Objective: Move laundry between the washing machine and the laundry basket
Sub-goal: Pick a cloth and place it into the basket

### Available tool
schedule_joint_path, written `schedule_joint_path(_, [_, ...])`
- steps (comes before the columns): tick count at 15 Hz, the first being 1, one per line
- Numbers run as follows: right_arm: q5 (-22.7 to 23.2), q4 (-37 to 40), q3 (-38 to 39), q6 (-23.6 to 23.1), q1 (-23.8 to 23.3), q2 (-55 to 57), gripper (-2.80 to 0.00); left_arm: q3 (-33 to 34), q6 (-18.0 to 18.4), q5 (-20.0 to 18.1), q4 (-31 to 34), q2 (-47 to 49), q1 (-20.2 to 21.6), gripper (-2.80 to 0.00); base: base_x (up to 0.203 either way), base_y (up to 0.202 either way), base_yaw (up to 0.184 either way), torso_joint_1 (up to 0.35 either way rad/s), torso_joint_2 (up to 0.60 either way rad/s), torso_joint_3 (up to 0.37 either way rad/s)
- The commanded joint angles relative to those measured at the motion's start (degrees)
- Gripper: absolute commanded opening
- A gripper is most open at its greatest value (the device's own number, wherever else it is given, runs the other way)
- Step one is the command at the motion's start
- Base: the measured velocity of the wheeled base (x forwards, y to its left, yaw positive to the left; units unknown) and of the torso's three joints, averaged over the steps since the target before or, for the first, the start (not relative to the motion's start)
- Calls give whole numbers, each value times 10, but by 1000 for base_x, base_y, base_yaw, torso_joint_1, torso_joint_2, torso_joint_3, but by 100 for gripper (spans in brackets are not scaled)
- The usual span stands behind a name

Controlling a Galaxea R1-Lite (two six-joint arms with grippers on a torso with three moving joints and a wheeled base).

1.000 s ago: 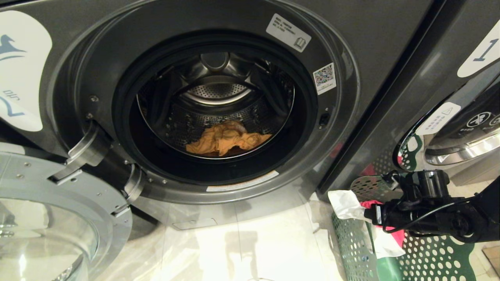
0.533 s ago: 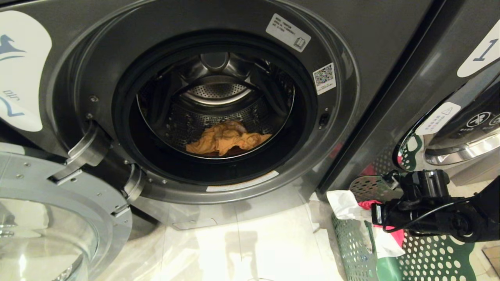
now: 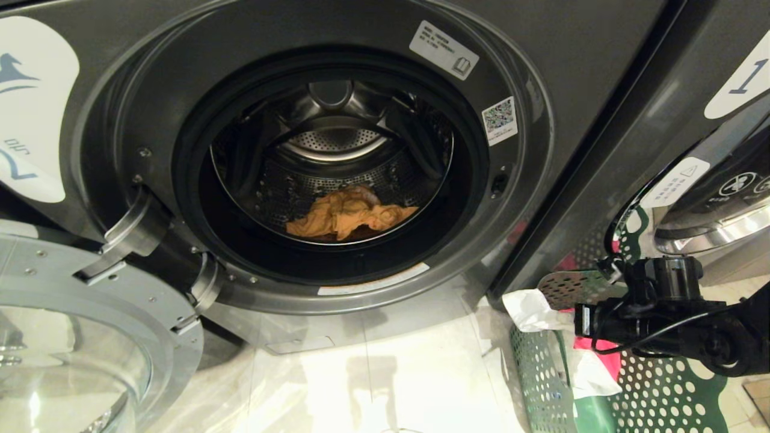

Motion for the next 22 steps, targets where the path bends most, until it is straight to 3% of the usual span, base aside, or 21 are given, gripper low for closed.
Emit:
schedule_joint_path(1, [1,-2,8,0,0,-9,-280,0,0,0,0,1,0,-280,0,0,0,0,0,0])
schedule_joint_path(7, [-18,-10,17,2,-7,-35,-280,0,0,0,0,1,0,-280,0,0,0,0,0,0])
schedule_joint_path(11, [-24,-16,31,1,-36,-70,-280,0,0,0,0,1,0,-280,0,0,0,0,0,0])
schedule_joint_path(15, [-149,22,51,2,-86,-103,-280,0,0,0,0,1,0,-280,0,0,0,0,0,0])
schedule_joint_path(22, [-204,58,69,-2,-109,-129,-280,-1,0,0,0,1,0,-280,0,0,0,0,0,0])
